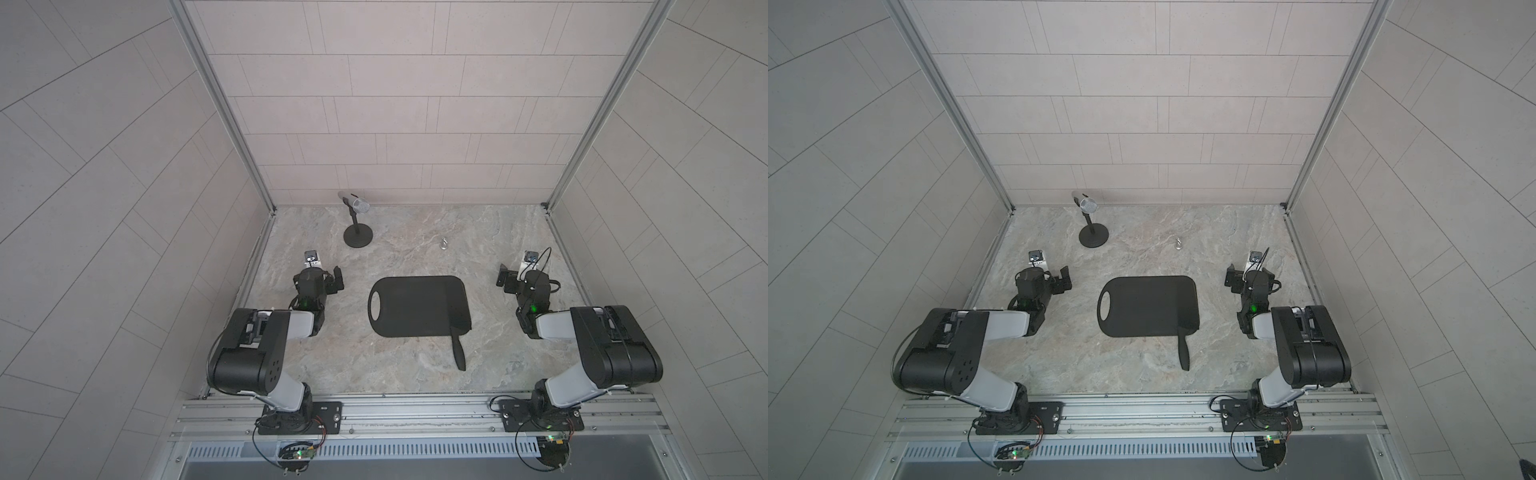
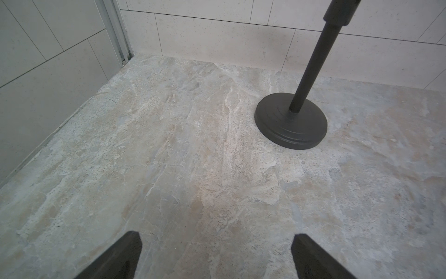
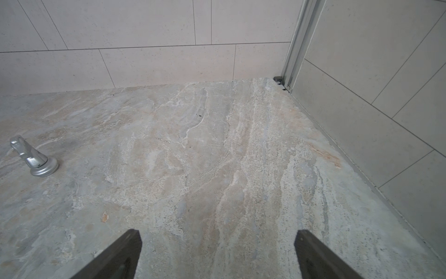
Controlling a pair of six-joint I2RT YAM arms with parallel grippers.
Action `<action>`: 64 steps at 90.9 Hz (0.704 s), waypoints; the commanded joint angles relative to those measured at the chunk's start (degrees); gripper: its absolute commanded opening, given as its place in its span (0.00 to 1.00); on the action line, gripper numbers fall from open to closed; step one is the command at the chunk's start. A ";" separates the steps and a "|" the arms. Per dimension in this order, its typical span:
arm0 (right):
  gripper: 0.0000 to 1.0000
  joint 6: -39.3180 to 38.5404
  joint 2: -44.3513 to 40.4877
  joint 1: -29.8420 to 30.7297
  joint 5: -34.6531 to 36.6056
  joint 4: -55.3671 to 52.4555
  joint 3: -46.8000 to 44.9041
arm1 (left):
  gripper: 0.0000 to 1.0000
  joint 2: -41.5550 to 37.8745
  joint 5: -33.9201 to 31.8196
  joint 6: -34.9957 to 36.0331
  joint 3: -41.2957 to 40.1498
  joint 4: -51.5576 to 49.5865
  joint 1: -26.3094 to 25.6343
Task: Align the knife with the edge of the cutting board
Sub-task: Reset both arms
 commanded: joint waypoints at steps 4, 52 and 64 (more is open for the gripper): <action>1.00 -0.21 -1.34 0.04 1.04 -1.25 0.83 | 1.00 -0.32 0.83 0.74 0.08 1.10 0.12; 1.00 -0.12 -1.31 0.03 1.13 -0.99 0.73 | 1.00 -0.33 0.87 0.68 0.07 1.08 0.26; 1.00 -0.17 -1.30 0.03 1.07 -0.99 0.73 | 1.00 -0.34 0.84 0.68 0.08 1.09 0.25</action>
